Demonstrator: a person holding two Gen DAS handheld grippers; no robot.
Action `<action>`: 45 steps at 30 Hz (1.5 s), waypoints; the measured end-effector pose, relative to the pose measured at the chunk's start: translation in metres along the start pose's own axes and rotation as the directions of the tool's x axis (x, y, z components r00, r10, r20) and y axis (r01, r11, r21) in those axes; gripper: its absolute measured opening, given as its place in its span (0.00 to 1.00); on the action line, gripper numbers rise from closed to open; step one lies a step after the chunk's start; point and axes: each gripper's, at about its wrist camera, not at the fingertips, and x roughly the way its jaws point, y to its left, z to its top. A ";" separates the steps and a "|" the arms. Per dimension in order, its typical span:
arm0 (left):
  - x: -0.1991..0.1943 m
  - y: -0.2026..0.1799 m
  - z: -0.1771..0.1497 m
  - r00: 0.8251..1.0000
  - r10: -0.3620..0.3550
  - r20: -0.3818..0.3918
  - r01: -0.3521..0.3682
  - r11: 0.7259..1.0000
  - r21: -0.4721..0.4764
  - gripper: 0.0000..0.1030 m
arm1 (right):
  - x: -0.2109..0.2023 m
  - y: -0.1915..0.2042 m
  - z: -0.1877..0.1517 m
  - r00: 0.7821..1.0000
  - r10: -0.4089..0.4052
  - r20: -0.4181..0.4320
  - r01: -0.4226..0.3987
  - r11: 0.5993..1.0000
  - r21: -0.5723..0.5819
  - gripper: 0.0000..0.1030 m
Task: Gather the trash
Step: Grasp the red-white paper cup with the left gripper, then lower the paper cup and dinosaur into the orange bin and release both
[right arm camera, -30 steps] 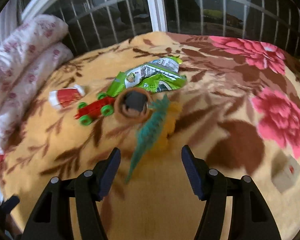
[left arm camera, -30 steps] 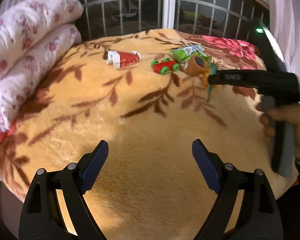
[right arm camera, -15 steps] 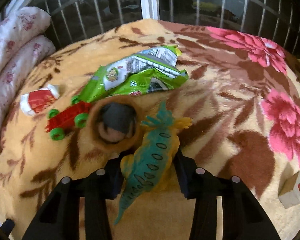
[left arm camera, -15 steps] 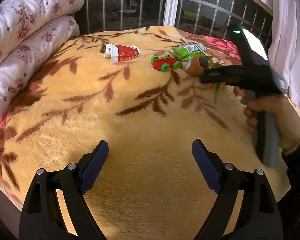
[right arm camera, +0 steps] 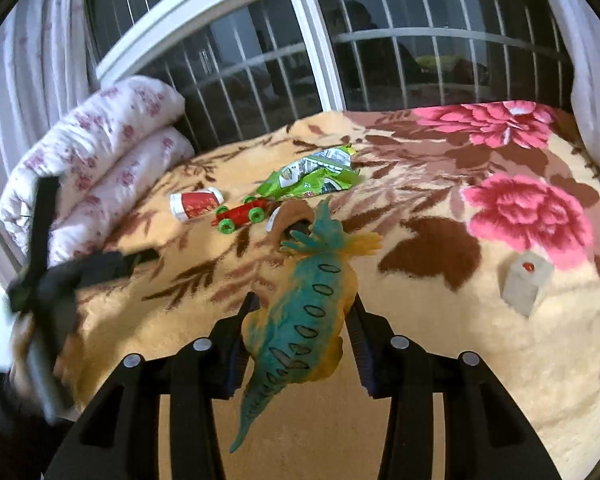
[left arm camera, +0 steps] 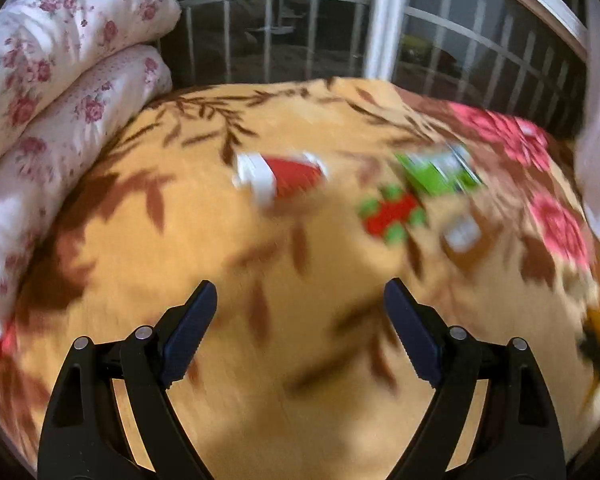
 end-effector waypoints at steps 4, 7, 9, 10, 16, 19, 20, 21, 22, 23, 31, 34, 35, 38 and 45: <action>0.029 0.005 0.038 1.000 0.011 -0.003 -0.010 0.996 0.090 0.81 | 0.000 -0.003 -0.007 0.999 0.031 0.010 -0.031 1.000 -0.003 0.42; 0.049 -0.001 0.054 1.000 0.007 -0.021 -0.002 0.976 0.218 0.81 | 0.004 -0.007 -0.010 0.999 0.044 0.001 -0.044 0.999 0.004 0.42; 0.061 -0.005 0.062 0.999 -0.006 -0.038 0.017 0.956 0.294 0.81 | 0.008 -0.010 -0.012 0.999 0.051 -0.012 -0.050 0.999 0.016 0.42; 0.069 -0.005 0.066 0.999 -0.005 -0.046 0.019 0.946 0.323 0.81 | 0.010 -0.011 -0.013 0.999 0.052 -0.016 -0.052 0.998 0.020 0.42; 0.107 0.000 0.080 0.994 -0.028 -0.110 0.066 0.933 0.354 0.81 | 0.016 -0.006 -0.013 0.998 0.053 -0.026 -0.053 0.999 0.006 0.42; 0.125 -0.003 0.077 0.988 -0.005 -0.154 0.064 0.924 0.377 0.44 | 0.020 -0.003 -0.014 0.998 0.050 -0.032 -0.051 0.999 -0.007 0.42; 0.129 -0.003 0.075 0.985 -0.011 -0.171 0.075 0.924 0.376 0.41 | 0.021 -0.003 -0.014 0.998 0.047 -0.032 -0.047 0.999 -0.011 0.42; 0.129 -0.004 0.073 0.987 -0.011 -0.159 0.071 0.924 0.375 0.33 | 0.021 -0.002 -0.015 0.999 0.043 -0.032 -0.044 0.999 -0.015 0.42; 0.127 -0.006 0.072 0.989 -0.011 -0.146 0.065 0.927 0.371 0.28 | 0.022 -0.001 -0.015 0.999 0.041 -0.034 -0.041 0.999 -0.017 0.42; 0.125 -0.007 0.070 0.990 -0.009 -0.138 0.059 0.931 0.361 0.26 | 0.023 -0.001 -0.016 0.999 0.037 -0.035 -0.038 0.999 -0.018 0.42; 0.074 -0.016 0.052 0.997 -0.007 -0.072 0.026 0.967 0.255 0.20 | 0.021 0.001 -0.018 1.000 0.020 -0.022 -0.021 0.999 -0.035 0.42; 0.035 -0.024 0.036 0.999 -0.009 -0.032 0.016 0.977 0.213 0.20 | 0.019 0.000 -0.019 1.000 0.022 -0.020 -0.022 1.000 -0.021 0.42; 0.022 -0.027 0.030 1.000 -0.011 -0.025 0.015 0.981 0.194 0.20 | 0.017 0.000 -0.020 1.000 0.023 -0.017 -0.023 1.000 -0.017 0.42; -0.013 -0.039 0.002 1.000 -0.010 -0.016 0.012 0.989 0.148 0.20 | 0.012 0.001 -0.022 1.000 0.023 -0.003 -0.023 1.000 -0.018 0.42; -0.068 -0.073 -0.073 1.000 -0.005 0.008 0.004 0.993 0.116 0.20 | -0.022 0.012 -0.041 0.999 0.020 0.045 -0.016 0.996 -0.085 0.42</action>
